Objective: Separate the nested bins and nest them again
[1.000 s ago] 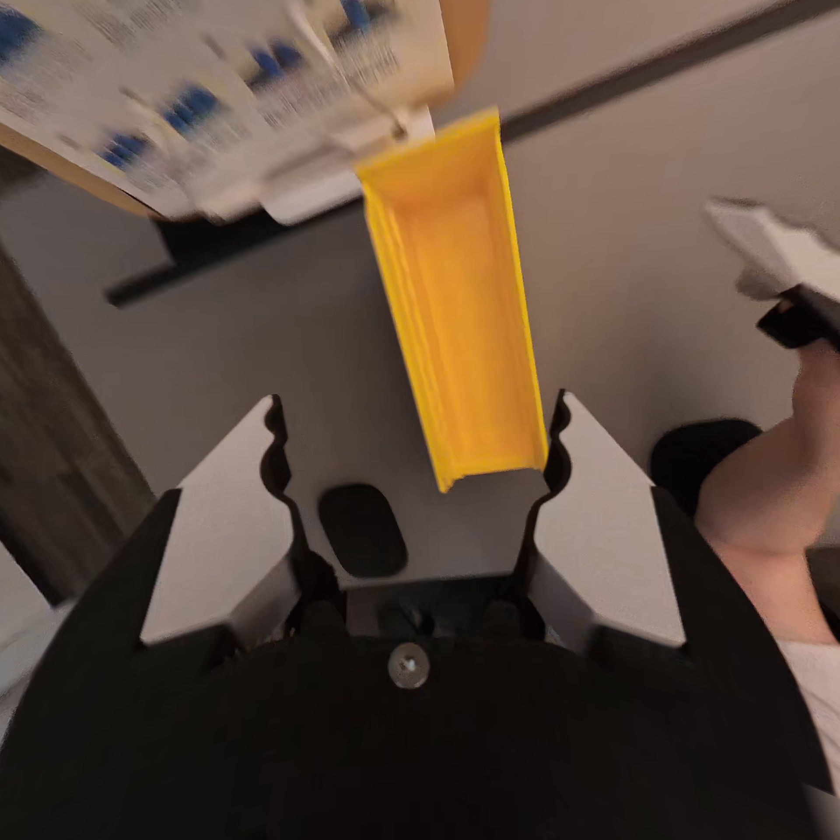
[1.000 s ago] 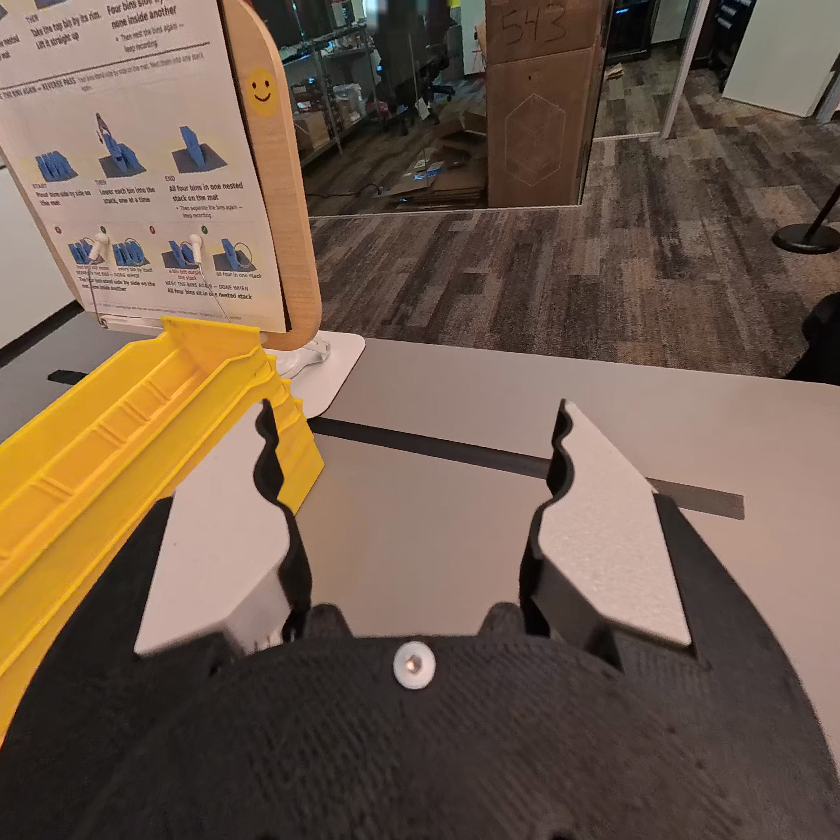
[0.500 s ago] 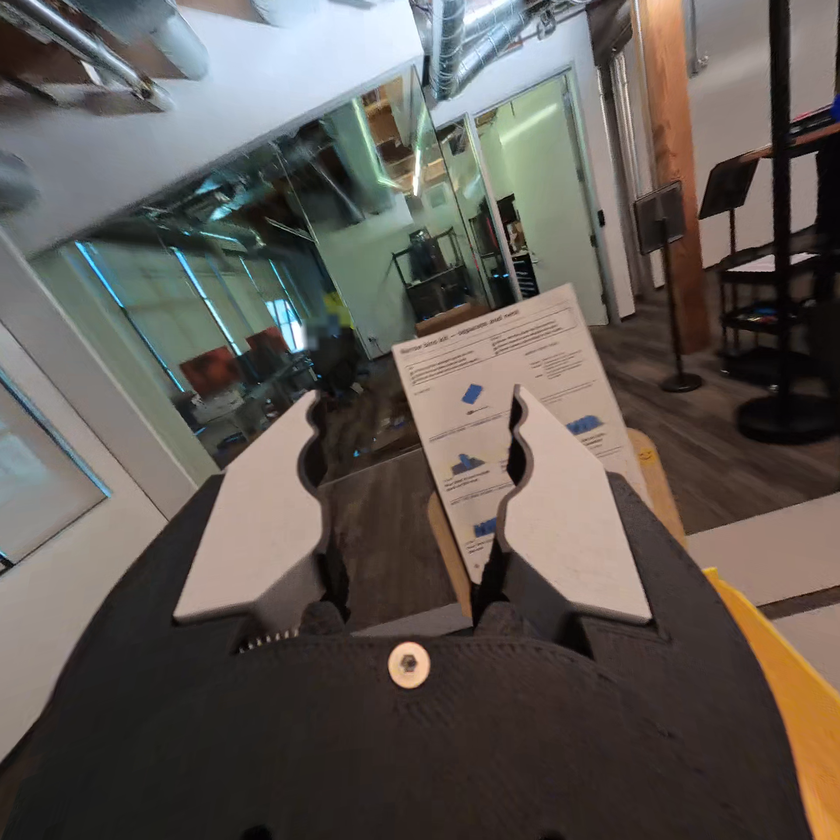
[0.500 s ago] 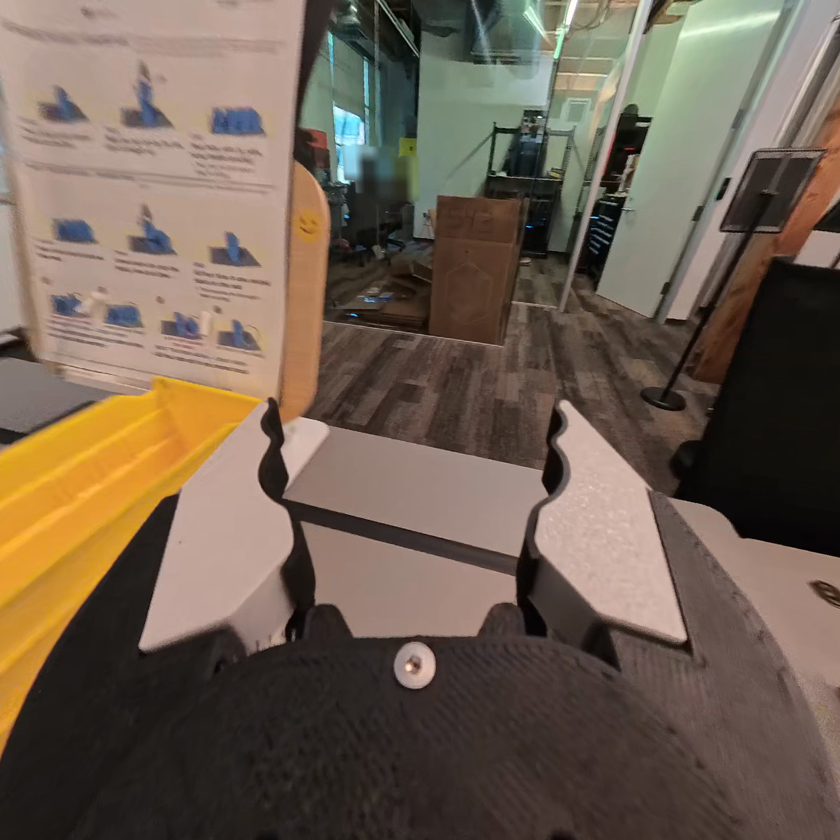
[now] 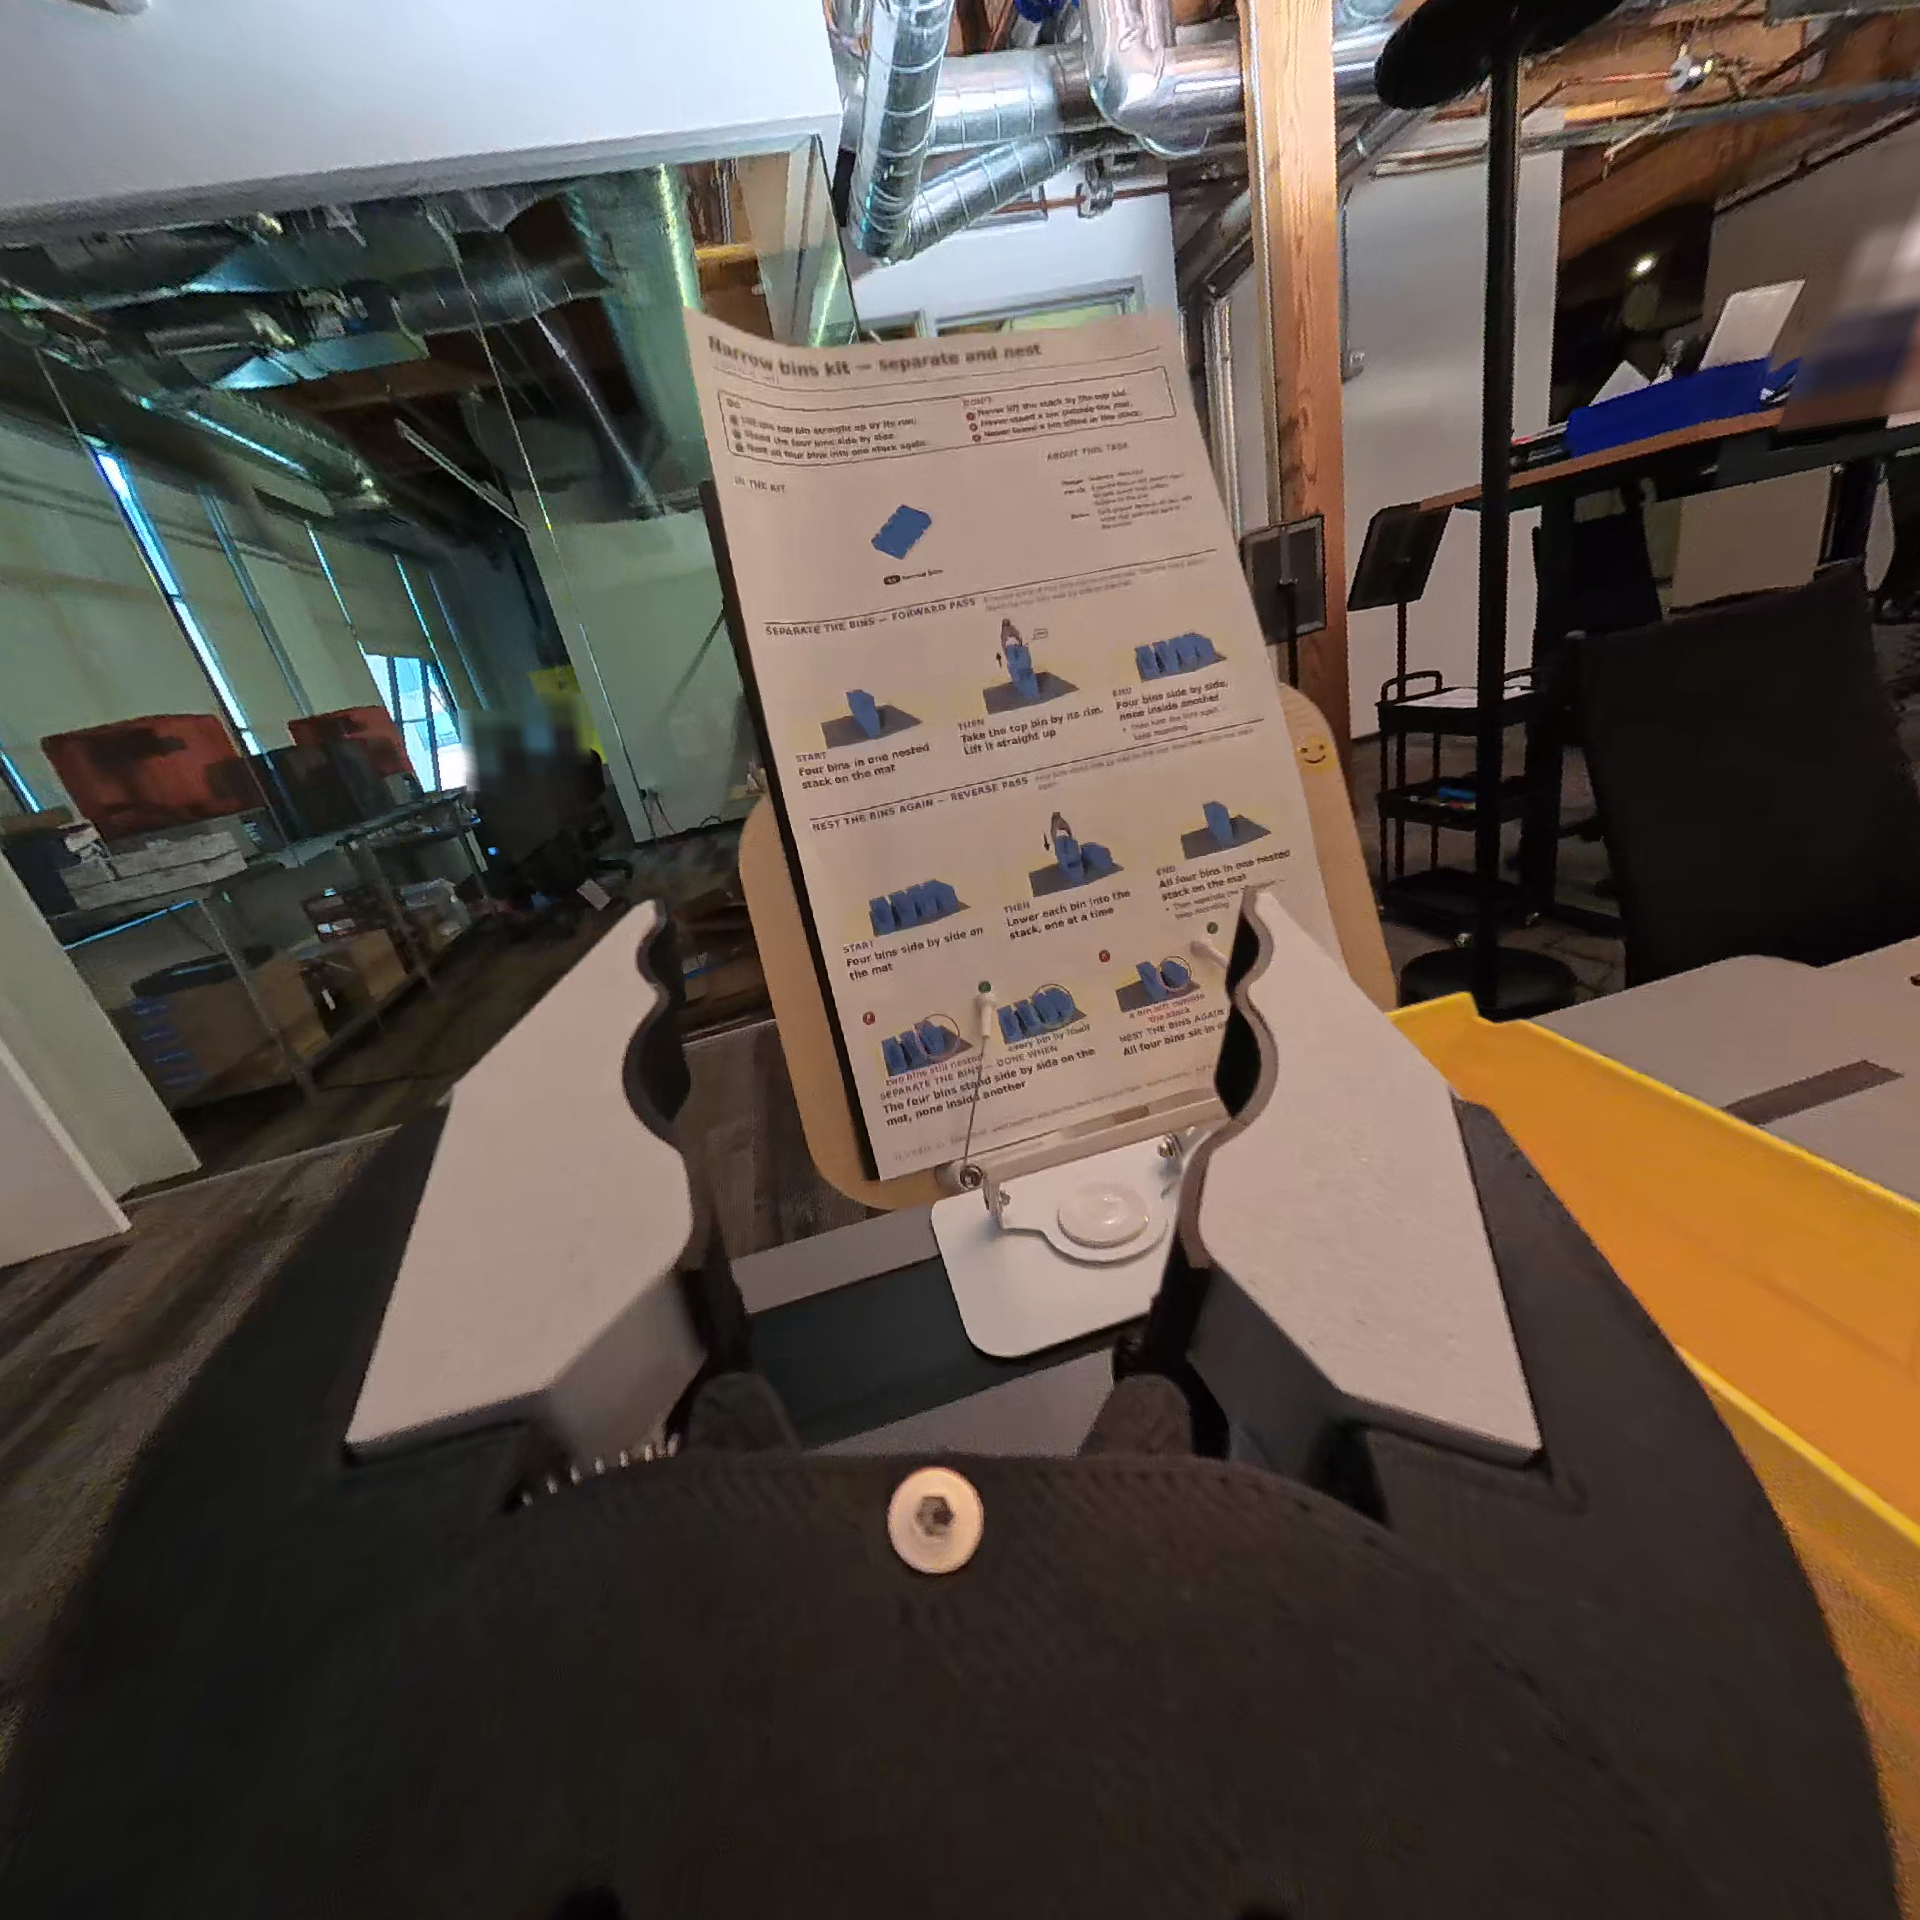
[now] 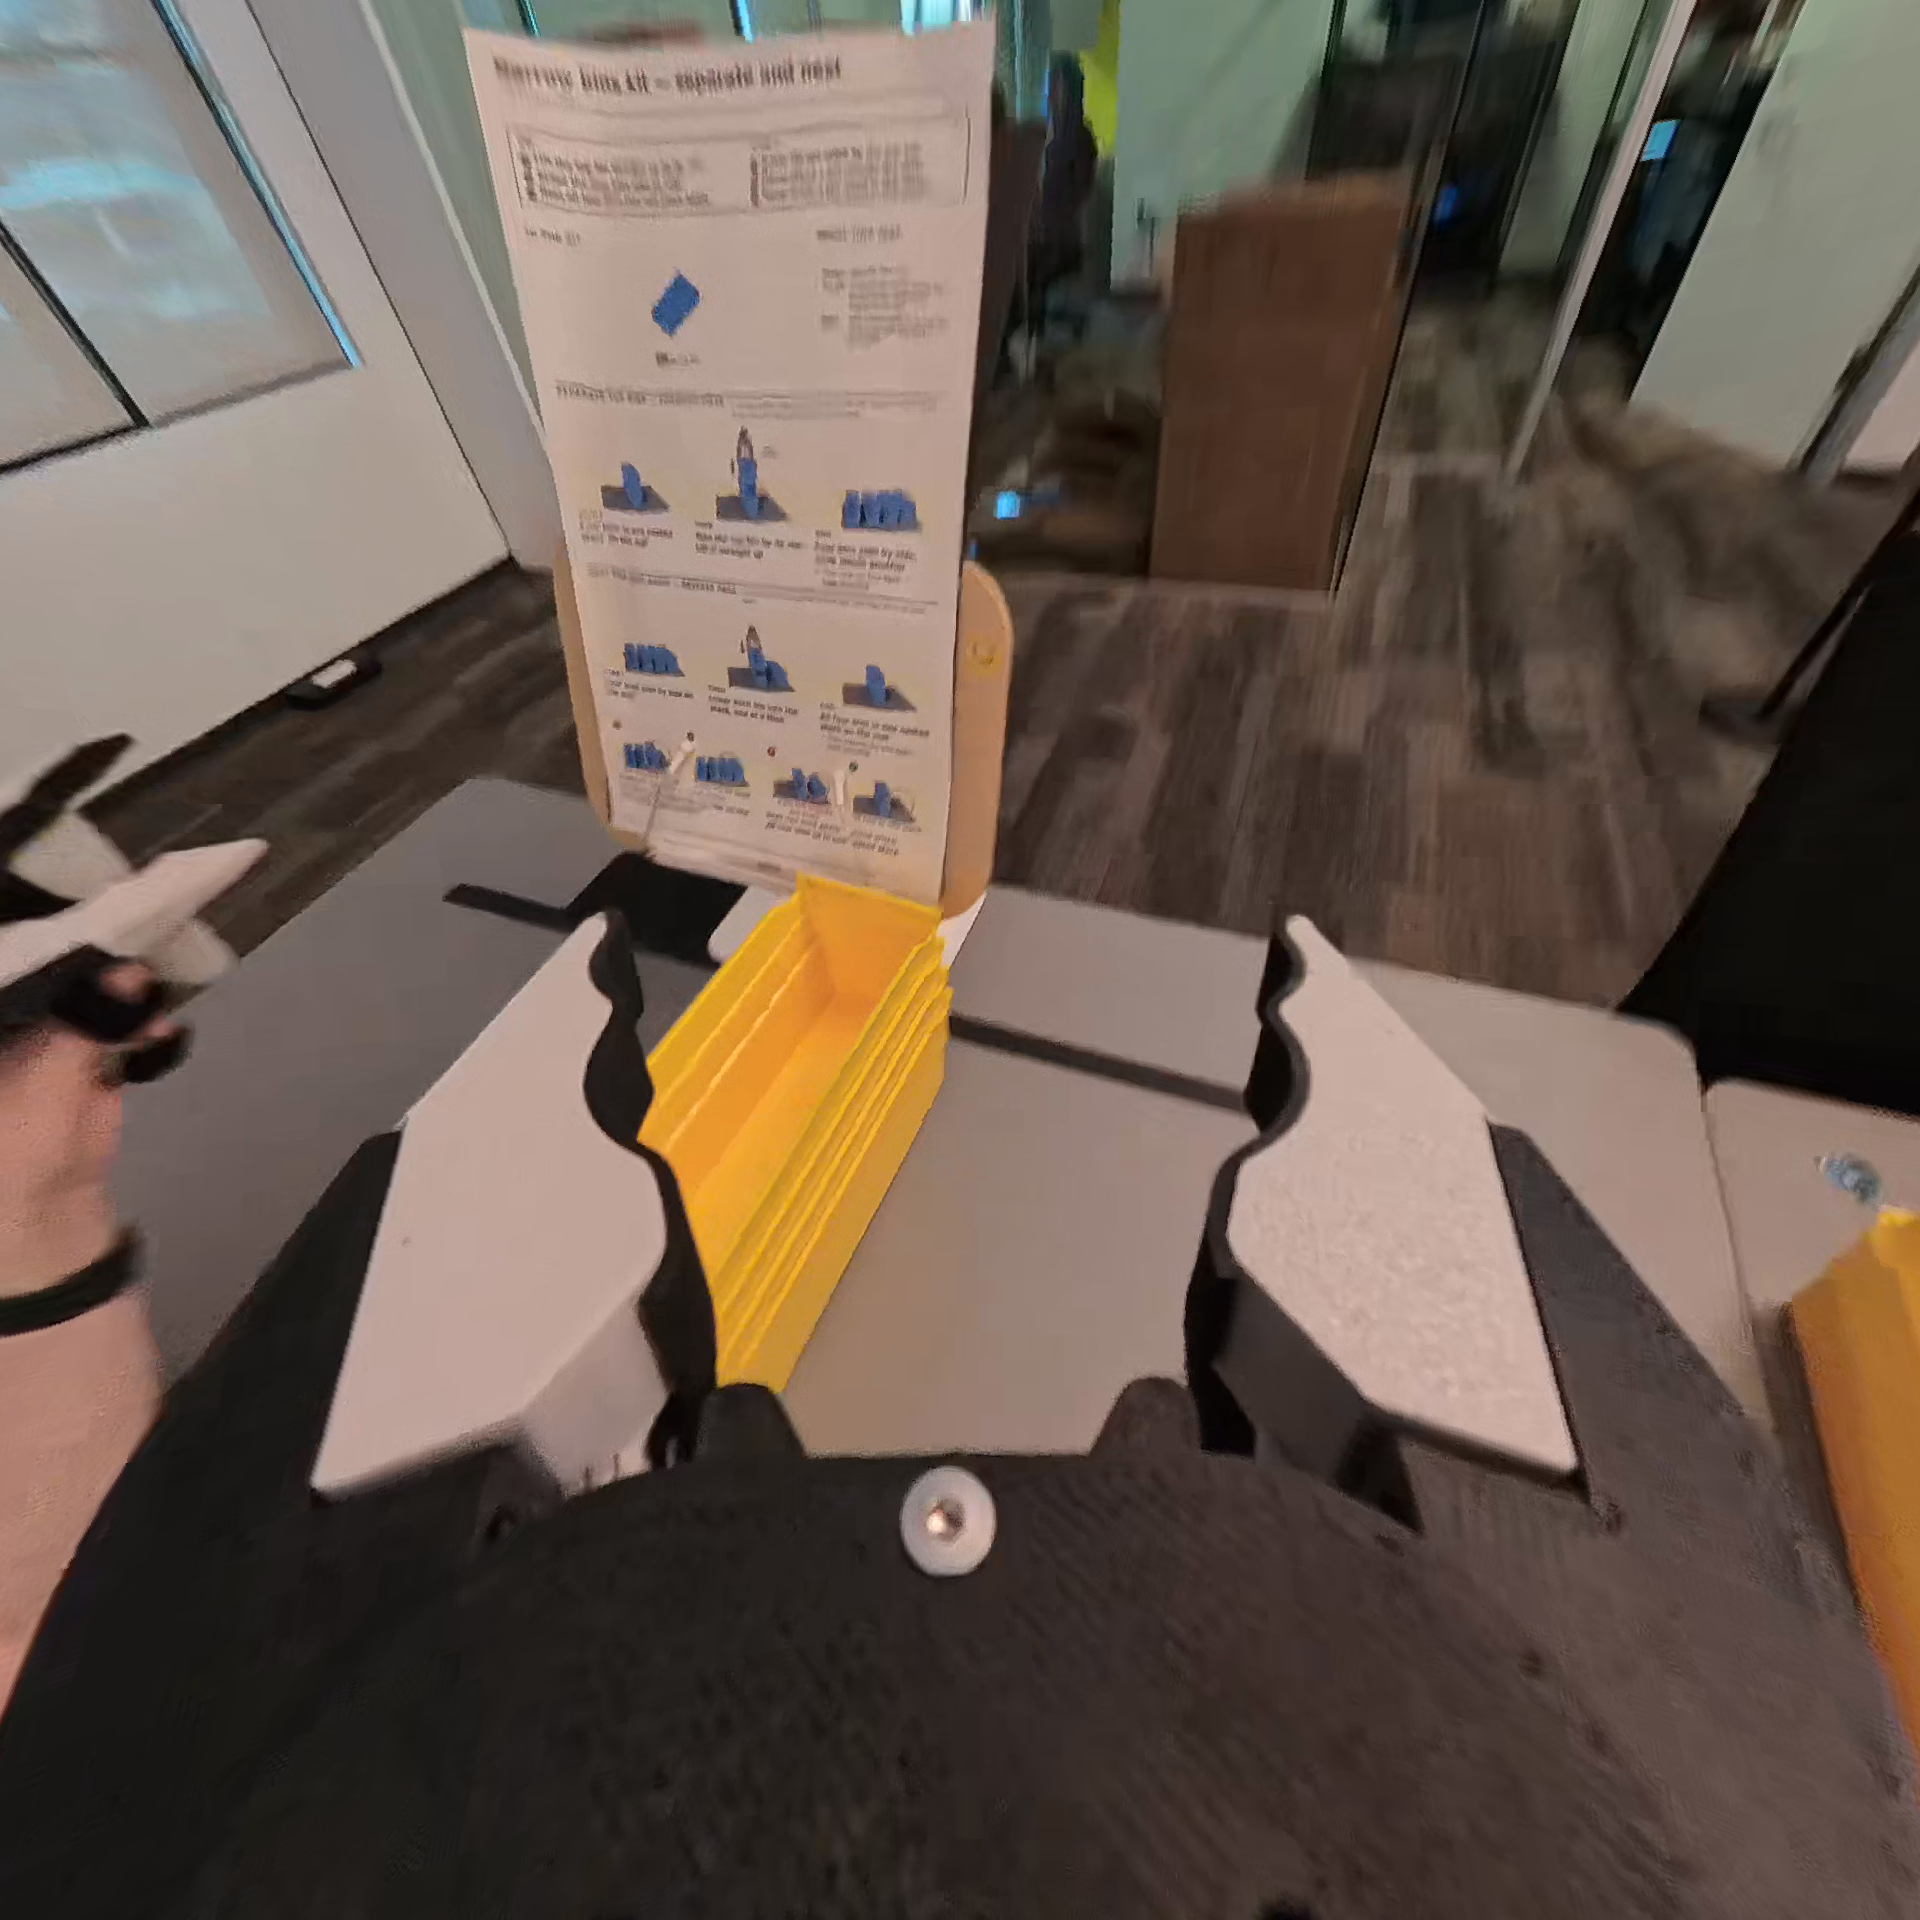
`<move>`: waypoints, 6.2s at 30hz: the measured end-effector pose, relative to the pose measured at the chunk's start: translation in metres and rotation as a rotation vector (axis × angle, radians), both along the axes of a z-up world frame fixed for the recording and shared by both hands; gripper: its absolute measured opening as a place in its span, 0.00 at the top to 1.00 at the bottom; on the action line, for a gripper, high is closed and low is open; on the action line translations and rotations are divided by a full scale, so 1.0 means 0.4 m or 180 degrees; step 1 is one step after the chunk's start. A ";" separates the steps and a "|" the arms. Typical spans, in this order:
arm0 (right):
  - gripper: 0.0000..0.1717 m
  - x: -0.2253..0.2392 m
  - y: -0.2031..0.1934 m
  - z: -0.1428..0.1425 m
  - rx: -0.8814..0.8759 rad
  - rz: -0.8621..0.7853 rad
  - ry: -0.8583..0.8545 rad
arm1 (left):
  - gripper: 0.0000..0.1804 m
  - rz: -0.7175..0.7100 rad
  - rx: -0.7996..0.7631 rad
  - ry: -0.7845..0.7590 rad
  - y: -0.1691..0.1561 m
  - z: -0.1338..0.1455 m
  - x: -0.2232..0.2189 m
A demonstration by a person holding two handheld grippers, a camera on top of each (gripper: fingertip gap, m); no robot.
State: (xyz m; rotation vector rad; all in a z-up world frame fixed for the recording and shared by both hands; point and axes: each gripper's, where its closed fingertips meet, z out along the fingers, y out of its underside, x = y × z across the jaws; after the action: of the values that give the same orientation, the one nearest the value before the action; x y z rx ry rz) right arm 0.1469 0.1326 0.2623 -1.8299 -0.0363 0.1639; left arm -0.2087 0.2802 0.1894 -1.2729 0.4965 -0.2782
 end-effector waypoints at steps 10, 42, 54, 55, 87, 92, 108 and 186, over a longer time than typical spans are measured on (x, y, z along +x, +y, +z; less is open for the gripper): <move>0.27 -0.269 0.167 -0.197 -0.2043 -0.0224 -0.0093 | 0.43 -0.0137 -0.0453 0.0028 0.066 -0.087 -0.005; 0.32 -0.374 0.285 -0.711 -0.3817 -0.0577 -0.0152 | 0.50 -0.1174 -0.0927 -0.0236 -0.003 -0.097 0.101; 0.33 -0.364 0.263 -0.563 -0.3758 -0.0506 0.0035 | 0.50 -0.1316 -0.1102 -0.0286 -0.008 -0.111 0.115; 0.33 -0.359 0.263 -0.530 -0.3681 -0.0483 0.0073 | 0.50 -0.1348 -0.1113 -0.0295 -0.012 -0.111 0.118; 0.25 0.044 0.194 -0.909 -0.3250 -0.0722 0.0069 | 0.49 -0.1470 -0.1231 0.0453 -0.087 -0.209 0.289; 0.17 0.018 0.208 -0.790 -0.2594 -0.0281 0.0168 | 0.44 -0.1561 -0.1393 0.0608 -0.092 -0.264 0.333; 0.33 0.264 0.064 -0.199 0.1512 -0.0576 -0.0446 | 0.28 -0.1156 -0.2956 0.1528 -0.099 -0.367 0.444; 0.41 0.345 0.224 -0.543 0.0010 -0.0016 0.1254 | 0.31 0.0608 -0.5104 0.3035 -0.093 -0.593 0.535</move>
State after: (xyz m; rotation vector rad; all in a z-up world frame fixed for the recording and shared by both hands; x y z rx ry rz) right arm 0.2850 0.2221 0.0449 -1.7655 0.2439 0.5169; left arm 0.0053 0.2429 -0.0479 -3.0392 1.0051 0.2240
